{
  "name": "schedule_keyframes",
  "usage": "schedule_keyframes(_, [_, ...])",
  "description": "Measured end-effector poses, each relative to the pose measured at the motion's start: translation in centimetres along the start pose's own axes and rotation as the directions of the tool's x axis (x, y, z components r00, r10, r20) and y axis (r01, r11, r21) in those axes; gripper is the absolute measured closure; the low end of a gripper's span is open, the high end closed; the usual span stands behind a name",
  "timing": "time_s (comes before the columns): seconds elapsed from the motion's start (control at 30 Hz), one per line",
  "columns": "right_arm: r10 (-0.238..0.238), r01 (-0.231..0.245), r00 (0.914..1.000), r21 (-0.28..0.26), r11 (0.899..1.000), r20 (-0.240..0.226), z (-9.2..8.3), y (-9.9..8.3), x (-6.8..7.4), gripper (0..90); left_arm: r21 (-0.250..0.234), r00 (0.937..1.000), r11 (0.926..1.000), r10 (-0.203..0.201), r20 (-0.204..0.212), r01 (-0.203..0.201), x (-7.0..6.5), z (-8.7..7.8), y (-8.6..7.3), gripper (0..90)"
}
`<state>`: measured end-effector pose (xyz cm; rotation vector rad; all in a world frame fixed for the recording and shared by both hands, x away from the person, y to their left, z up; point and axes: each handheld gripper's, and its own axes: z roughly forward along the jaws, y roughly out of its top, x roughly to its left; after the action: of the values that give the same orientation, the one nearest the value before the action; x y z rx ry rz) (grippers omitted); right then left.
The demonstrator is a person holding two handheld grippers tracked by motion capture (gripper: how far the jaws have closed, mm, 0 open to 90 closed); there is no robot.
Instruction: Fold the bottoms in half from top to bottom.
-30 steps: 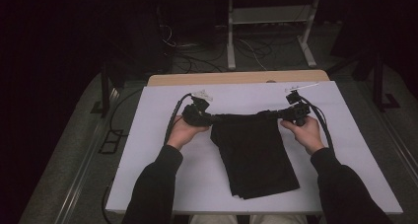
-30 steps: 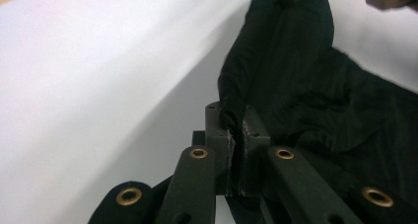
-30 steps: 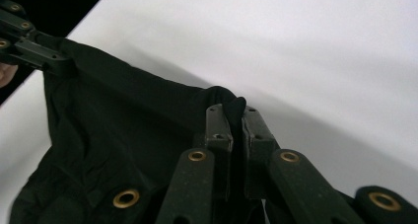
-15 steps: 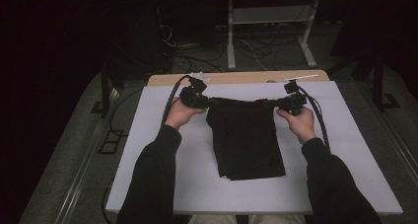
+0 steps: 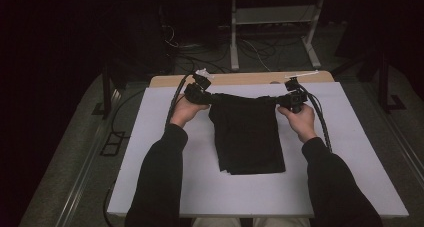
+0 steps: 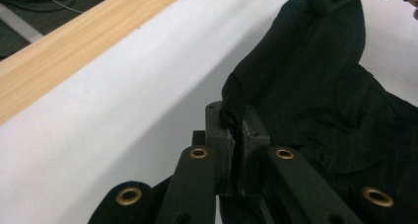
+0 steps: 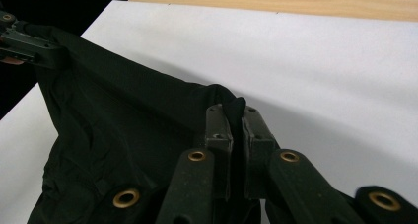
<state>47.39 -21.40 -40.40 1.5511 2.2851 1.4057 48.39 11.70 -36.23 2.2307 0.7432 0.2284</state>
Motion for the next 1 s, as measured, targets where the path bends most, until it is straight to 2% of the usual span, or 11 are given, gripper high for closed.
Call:
schedule_keyframes(0.23, [0.003,-0.003,0.9999,-0.015,1.000,0.016,1.2,-0.2,-0.5,82.9,-0.010,0.9991,0.9999,-0.006,-0.041,0.005,0.4,0.8,-0.1,84.4])
schedule_keyframes(0.47, [0.010,-0.010,0.9997,-0.025,1.000,0.020,2.1,-0.4,-1.4,82.6,-0.053,0.9954,0.9984,-0.024,-0.093,0.019,0.3,2.4,-1.1,84.4])
schedule_keyframes(0.57, [0.019,-0.019,0.9996,-0.017,1.000,0.022,2.5,-0.7,-1.7,82.3,-0.058,0.9941,0.9970,-0.057,-0.093,0.052,0.5,3.0,-1.9,84.1])
schedule_keyframes(0.73, [-0.004,0.004,0.9996,-0.004,1.000,0.027,3.0,-0.8,-1.6,81.2,-0.067,0.9900,0.9939,-0.094,-0.105,0.087,0.6,3.7,-2.9,83.0])
schedule_keyframes(0.83, [-0.019,0.019,0.9995,-0.005,1.000,0.027,3.2,-0.8,-1.8,79.4,-0.078,0.9889,0.9915,-0.112,-0.098,0.104,0.6,3.9,-3.2,80.9])
schedule_keyframes(0.9, [-0.029,0.029,0.9984,-0.001,1.000,0.048,3.3,-0.9,-1.9,76.6,-0.086,0.9892,0.9909,-0.111,-0.096,0.103,0.5,4.0,-3.2,77.8])
schedule_keyframes(1.0, [-0.038,0.038,0.9970,-0.002,0.999,0.067,3.0,-0.9,-2.1,70.3,-0.115,0.9855,0.9857,-0.135,-0.103,0.123,0.4,3.9,-3.5,67.2])
